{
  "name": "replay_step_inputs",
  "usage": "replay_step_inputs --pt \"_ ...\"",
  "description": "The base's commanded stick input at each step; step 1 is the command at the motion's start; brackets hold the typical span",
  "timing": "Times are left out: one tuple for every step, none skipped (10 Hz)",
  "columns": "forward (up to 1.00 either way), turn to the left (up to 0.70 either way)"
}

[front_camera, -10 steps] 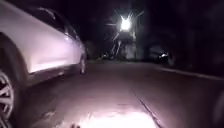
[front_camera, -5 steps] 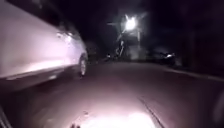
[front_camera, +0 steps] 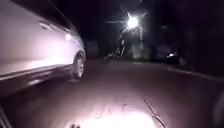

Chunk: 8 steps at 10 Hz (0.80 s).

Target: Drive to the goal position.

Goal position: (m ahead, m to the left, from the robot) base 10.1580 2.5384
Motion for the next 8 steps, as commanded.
replay_step_inputs --pt "1.00 0.00" --pt "1.00 0.00" --pt "1.00 0.00" --pt "1.00 0.00" --pt "1.00 0.00" --pt "1.00 0.00" --pt "1.00 0.00" --pt "1.00 0.00"
